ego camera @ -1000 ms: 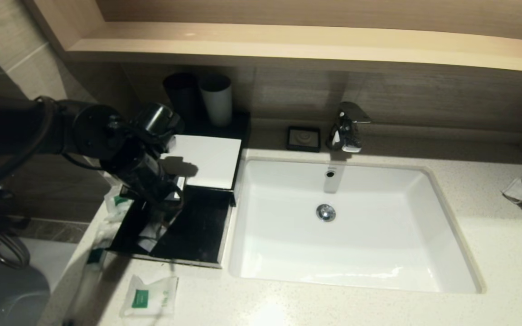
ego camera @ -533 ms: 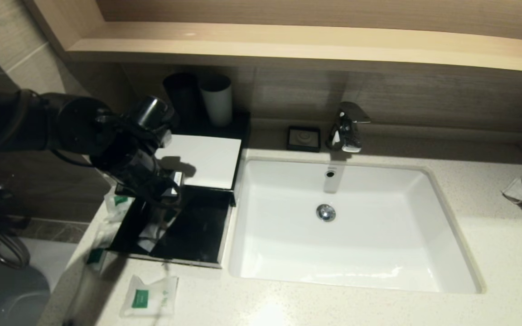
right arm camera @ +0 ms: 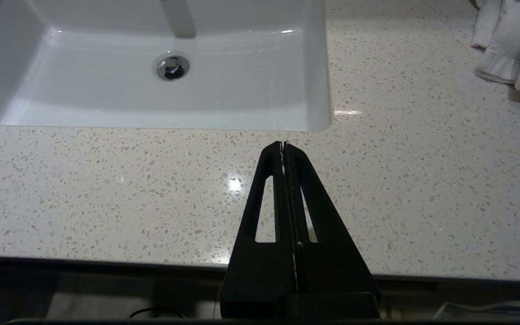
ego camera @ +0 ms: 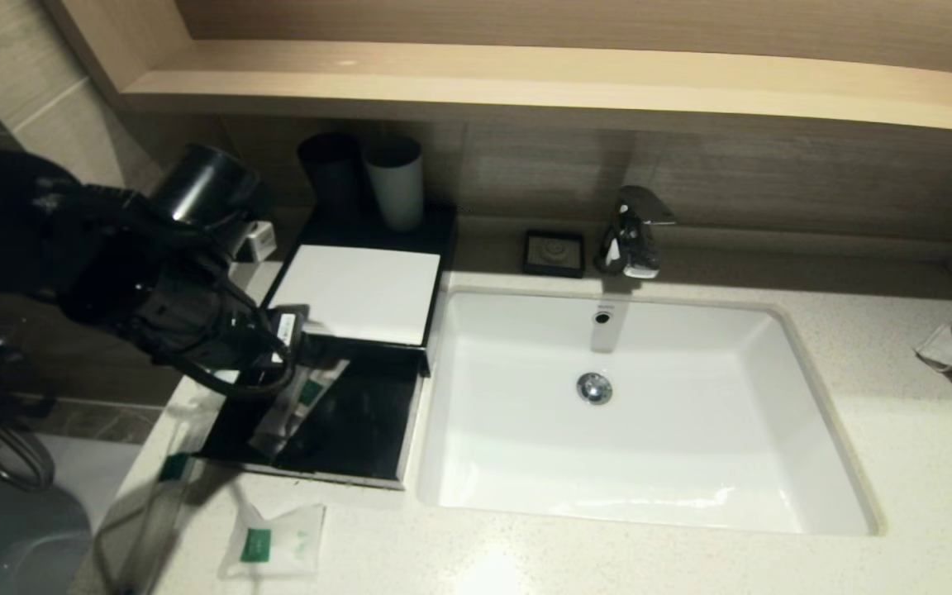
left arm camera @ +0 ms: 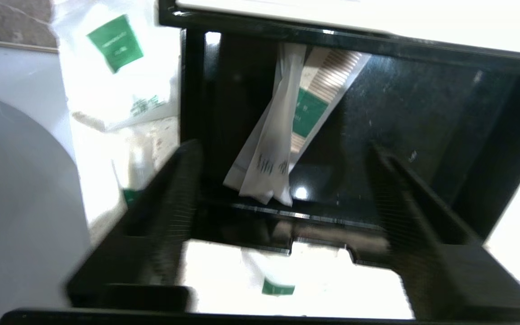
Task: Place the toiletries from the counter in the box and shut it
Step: Place the bathroom toiletry into the drawer, then pick up the bathroom toiletry
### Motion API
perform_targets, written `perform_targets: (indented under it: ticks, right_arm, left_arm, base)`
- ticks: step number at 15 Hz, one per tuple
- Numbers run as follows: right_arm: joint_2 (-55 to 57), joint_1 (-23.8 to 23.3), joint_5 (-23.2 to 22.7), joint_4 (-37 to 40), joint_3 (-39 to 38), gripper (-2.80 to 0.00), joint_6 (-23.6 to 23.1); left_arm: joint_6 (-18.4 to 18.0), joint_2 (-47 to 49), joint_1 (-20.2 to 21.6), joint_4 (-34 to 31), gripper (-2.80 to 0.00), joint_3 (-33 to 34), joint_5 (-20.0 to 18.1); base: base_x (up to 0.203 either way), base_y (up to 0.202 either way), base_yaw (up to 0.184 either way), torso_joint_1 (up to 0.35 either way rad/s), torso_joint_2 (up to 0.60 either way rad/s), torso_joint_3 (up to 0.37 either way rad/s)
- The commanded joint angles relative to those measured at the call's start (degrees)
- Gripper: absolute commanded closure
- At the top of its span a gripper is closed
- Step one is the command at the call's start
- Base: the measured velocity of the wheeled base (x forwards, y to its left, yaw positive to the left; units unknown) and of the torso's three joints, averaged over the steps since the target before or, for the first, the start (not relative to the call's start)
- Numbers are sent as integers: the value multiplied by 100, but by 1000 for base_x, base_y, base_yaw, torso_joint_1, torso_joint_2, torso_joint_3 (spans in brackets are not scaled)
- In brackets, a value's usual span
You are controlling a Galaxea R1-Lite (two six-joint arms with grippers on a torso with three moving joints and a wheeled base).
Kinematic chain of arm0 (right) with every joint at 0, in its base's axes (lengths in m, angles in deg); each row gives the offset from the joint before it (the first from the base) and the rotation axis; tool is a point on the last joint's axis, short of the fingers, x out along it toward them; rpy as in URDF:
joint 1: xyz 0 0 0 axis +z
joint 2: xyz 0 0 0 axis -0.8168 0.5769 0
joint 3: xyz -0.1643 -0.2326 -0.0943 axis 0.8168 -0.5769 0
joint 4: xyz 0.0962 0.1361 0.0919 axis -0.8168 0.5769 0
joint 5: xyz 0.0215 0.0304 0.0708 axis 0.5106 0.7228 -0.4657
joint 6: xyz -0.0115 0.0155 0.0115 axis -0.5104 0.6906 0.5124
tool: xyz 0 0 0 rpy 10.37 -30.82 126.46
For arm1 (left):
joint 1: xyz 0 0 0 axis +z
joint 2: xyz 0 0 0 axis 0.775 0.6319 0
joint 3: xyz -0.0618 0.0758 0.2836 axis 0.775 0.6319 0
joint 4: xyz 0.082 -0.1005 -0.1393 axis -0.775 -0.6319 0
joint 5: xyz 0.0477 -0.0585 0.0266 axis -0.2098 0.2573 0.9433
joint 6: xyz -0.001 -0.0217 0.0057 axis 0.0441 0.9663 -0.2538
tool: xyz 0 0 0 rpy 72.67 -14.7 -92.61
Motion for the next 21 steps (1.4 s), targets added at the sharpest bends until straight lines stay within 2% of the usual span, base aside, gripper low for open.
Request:
perform_targets:
  ticks: [1,7,15,18,21]
  right_arm:
    - [0,1,1,0,0,0,-1]
    - [0,2,1,0,0,0,-1]
    - [0,2,1,0,0,0,-1]
    - [0,2,1,0,0,0,-1]
    - [0,-6,1,0,0,0,-1]
  left_arm:
    - [12,-525,-4,-16,0,142,10]
    - [4,-1480,6,-19,0,889,4]
    - [1,-1803,218,-4,0,1686,6]
    - [-5,-1435,619,250,0,1585,7]
    - [-17,-737,1094,490,0,992,-66]
  base:
    - [0,0,0,0,0,0]
    - [0,0,0,0,0,0]
    - [0,0,0,0,0,0]
    - [0,0,0,0,0,0]
    - [0,0,0,0,0,0]
